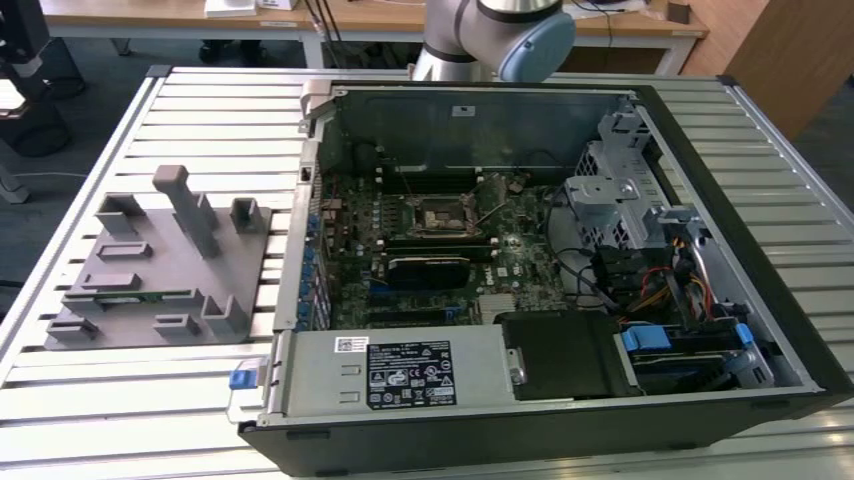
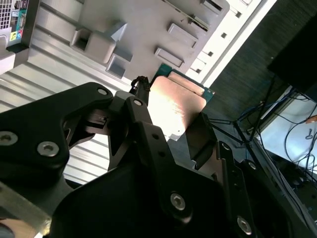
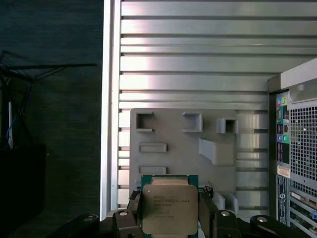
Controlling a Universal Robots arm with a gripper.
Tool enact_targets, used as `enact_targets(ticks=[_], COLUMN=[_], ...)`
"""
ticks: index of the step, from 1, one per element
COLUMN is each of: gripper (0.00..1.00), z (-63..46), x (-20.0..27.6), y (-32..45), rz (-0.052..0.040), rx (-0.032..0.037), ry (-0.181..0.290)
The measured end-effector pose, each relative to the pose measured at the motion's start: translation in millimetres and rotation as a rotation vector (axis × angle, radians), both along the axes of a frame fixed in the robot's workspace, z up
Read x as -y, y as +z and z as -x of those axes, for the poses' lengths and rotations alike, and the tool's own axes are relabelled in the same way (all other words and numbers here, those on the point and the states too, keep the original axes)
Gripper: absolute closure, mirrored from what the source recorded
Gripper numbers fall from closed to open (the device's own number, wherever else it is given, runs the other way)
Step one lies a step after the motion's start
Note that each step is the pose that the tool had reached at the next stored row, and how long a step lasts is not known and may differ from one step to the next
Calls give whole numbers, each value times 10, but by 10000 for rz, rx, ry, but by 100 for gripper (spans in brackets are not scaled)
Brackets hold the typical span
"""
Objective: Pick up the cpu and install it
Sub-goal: 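Pick up the cpu and move it towards the insertion slot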
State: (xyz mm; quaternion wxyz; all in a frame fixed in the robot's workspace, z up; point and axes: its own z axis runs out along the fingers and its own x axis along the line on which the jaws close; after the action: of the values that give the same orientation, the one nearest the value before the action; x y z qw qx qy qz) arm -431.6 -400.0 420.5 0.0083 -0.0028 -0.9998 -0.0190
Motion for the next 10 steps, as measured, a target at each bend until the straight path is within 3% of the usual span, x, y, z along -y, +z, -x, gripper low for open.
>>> enact_targets(ticks=[10], gripper=[46], z=[-159], x=[0], y=[0], rz=[1], rx=[0], ry=[0])
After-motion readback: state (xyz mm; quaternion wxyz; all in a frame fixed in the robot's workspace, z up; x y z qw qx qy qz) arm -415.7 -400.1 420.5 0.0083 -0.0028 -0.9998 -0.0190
